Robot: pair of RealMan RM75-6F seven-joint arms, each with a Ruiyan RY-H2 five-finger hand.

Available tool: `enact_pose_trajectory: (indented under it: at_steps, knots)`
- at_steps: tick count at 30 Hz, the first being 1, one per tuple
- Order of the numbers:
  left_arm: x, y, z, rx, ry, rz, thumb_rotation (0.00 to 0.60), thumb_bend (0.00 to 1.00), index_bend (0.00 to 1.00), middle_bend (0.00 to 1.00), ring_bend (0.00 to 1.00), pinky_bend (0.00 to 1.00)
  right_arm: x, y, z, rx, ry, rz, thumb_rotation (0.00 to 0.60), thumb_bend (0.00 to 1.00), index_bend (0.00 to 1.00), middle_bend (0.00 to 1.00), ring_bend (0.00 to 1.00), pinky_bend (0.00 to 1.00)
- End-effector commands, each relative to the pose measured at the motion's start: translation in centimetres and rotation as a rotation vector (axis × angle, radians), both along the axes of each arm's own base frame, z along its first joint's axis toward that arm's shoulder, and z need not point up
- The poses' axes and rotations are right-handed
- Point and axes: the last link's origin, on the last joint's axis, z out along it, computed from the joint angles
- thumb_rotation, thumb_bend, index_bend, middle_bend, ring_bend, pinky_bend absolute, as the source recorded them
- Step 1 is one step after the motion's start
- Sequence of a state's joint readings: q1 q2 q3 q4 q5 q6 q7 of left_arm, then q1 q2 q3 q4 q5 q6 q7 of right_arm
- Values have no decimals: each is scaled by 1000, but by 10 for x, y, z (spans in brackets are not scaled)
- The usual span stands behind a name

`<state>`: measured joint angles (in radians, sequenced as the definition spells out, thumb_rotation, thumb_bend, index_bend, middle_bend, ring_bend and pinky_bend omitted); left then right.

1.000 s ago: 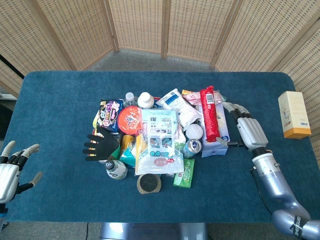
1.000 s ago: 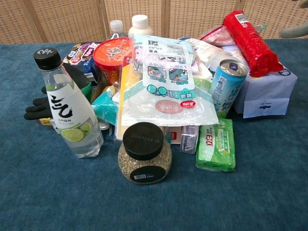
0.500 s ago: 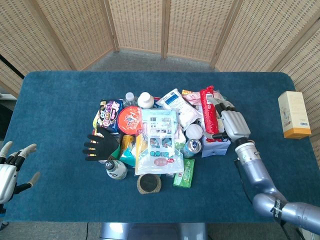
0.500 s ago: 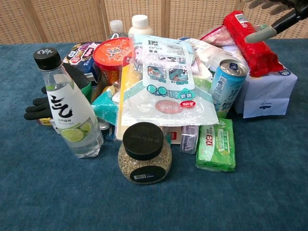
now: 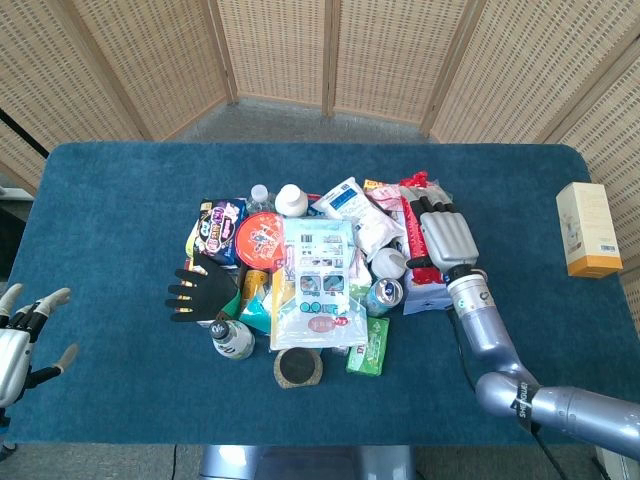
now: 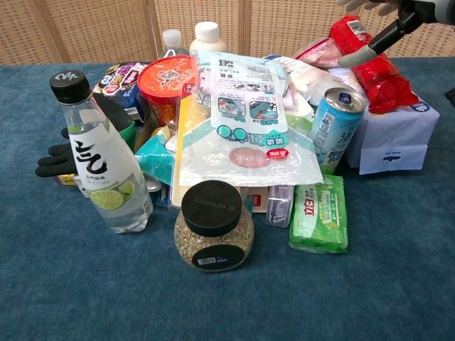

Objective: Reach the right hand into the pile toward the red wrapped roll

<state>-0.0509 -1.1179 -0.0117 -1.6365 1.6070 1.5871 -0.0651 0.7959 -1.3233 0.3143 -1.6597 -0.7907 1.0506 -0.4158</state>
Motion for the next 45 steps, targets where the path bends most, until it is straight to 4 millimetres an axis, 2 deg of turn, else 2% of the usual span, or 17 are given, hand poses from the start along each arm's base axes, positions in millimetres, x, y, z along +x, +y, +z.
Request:
enact_pose_trajectory:
  at_steps: [1,9,19,20,22,24,27,29,31,34,36,38,40,41,45]
  knots:
    - [-1,0,1,3,0,2,600,335,151,296,340,0,-1,-2,-5,-33,47,-8,463,196,0,0,0,0]
    - [1,-1,1,0,0,-12,600,336,152,289,339,0,-11,-7,-9,-75,107,-49,455,197,0,0,0,0]
    - [0,-3,3,16,-4,-17,600,336,153,287,339,0,-35,-13,-5,-111,165,-138,455,195,0,0,0,8]
    - [0,-3,4,16,-4,-17,600,335,153,286,339,0,-36,-13,-4,-108,159,-146,457,196,0,0,9,43]
    - [0,-3,3,16,-4,-19,600,335,153,284,338,0,-36,-13,-4,-98,148,-157,457,200,0,0,80,177]
    - [1,-2,3,14,-4,-23,600,336,156,282,338,0,-36,-13,-5,-84,142,-165,462,208,0,0,234,385]
    - [2,-2,2,11,-4,-29,600,336,165,279,338,0,-33,-14,-9,-37,96,-188,466,212,0,0,430,568]
    - [3,-2,3,13,-5,-32,600,336,169,276,338,0,-31,-15,-11,-10,71,-197,462,214,0,14,516,648]
    - [2,-3,4,19,-6,-32,600,335,170,276,338,0,-27,-16,-14,9,52,-191,467,218,0,80,588,726]
    - [2,-4,4,27,-10,-33,600,335,172,275,338,0,-21,-16,-16,13,23,-169,513,230,10,251,748,862]
    - [0,-4,5,28,-8,-29,600,335,172,275,338,0,-16,-17,-14,2,-16,-160,578,241,96,431,899,934]
    - [-1,-5,5,26,-8,-24,600,335,173,275,338,0,-14,-16,-10,-7,-56,-154,600,252,190,572,980,977]
    - [-2,-5,5,27,-9,-18,600,335,172,275,338,0,-13,-14,-3,-14,-98,-153,600,262,280,676,1000,999]
    - [-3,-5,5,28,-11,-16,600,334,172,275,338,0,-12,-12,0,-18,-110,-152,600,265,302,696,1000,1000]
    - [-2,-3,3,25,-14,-20,600,336,171,273,338,0,-12,-6,15,-47,-168,-142,600,266,324,707,1000,1000]
